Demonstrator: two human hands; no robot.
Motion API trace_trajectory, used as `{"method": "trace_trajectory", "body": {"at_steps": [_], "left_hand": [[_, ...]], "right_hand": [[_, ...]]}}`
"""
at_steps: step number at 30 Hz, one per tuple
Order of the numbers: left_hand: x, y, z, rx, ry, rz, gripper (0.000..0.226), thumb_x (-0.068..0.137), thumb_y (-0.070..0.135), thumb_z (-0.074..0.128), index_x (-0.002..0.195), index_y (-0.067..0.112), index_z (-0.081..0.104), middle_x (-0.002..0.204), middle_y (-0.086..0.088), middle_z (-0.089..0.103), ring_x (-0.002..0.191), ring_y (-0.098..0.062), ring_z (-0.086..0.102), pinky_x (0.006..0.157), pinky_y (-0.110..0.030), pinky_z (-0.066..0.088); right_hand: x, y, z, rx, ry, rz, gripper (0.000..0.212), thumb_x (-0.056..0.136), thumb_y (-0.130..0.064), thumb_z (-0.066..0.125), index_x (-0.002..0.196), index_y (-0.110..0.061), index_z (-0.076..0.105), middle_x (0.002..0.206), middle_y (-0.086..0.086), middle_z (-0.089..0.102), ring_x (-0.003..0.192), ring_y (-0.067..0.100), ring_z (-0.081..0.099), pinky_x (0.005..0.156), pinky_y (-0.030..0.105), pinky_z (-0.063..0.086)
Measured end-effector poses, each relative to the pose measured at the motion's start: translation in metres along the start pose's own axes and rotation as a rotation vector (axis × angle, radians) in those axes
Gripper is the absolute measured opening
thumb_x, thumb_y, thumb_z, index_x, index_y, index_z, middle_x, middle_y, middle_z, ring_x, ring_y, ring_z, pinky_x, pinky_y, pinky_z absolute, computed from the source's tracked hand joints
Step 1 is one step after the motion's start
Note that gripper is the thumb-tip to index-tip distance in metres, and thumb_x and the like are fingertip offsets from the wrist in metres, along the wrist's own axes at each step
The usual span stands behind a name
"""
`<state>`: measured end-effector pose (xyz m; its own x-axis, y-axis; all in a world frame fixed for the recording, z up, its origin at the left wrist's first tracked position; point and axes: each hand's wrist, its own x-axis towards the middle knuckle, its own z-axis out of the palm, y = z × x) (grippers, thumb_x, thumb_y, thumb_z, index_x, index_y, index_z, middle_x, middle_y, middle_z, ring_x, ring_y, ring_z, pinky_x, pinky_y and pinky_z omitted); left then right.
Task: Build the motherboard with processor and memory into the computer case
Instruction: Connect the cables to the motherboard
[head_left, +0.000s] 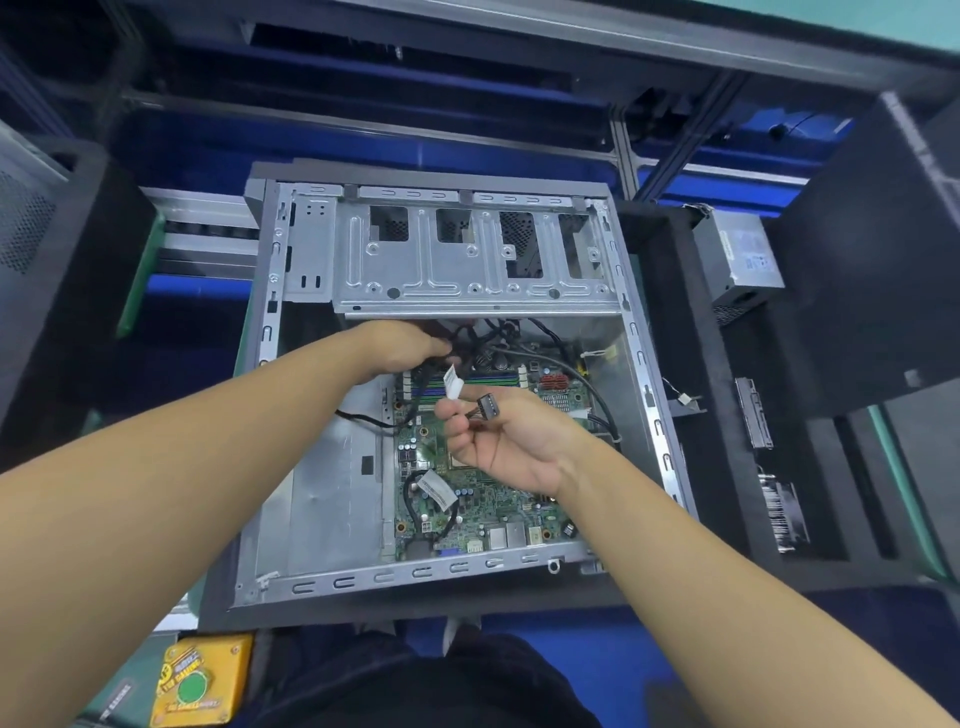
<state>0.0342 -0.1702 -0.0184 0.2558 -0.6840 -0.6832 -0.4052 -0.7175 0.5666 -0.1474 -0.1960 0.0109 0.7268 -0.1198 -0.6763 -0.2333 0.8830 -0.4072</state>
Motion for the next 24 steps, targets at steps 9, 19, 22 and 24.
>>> {"method": "trace_trajectory", "body": {"at_steps": [9,19,22,24], "left_hand": [[-0.037,-0.007,0.016,-0.062,0.318,-0.072,0.030,0.092,0.032,0.051,0.077,0.008,0.061,0.077,-0.008,0.063,0.064,-0.022,0.057,0.054,-0.025,0.039],[-0.067,0.005,0.044,-0.855,-0.199,0.025,0.030,0.084,0.002,0.071,0.112,0.013,0.065,0.092,-0.015,0.072,0.085,-0.024,0.072,0.071,-0.034,0.060],[-0.061,0.002,0.051,-0.756,-0.154,0.119,0.020,0.081,0.001,0.073,0.100,0.005,0.069,0.084,-0.014,0.067,0.075,-0.019,0.070,0.069,-0.030,0.060],[-0.056,-0.002,0.049,-0.507,-0.095,0.268,0.017,0.077,0.007,0.079,0.091,0.011,0.070,0.075,-0.007,0.063,0.067,-0.018,0.062,0.069,-0.032,0.057]], "right_hand": [[0.006,0.004,-0.005,-0.090,0.361,-0.162,0.072,0.096,0.011,0.052,0.155,-0.009,0.015,0.074,0.012,0.072,0.063,0.019,0.060,0.057,0.029,0.050],[0.015,0.002,-0.009,-0.063,0.530,-0.240,0.076,0.092,0.011,0.060,0.154,-0.007,0.021,0.089,0.016,0.070,0.060,0.021,0.064,0.053,0.033,0.054],[0.012,0.002,-0.014,-0.052,0.527,-0.232,0.074,0.089,0.016,0.060,0.149,-0.004,0.023,0.096,0.023,0.068,0.068,0.026,0.066,0.056,0.036,0.057],[0.007,0.000,-0.020,-0.008,0.466,-0.193,0.061,0.091,0.017,0.056,0.140,-0.008,0.030,0.089,0.022,0.069,0.075,0.027,0.067,0.069,0.039,0.059]]}}
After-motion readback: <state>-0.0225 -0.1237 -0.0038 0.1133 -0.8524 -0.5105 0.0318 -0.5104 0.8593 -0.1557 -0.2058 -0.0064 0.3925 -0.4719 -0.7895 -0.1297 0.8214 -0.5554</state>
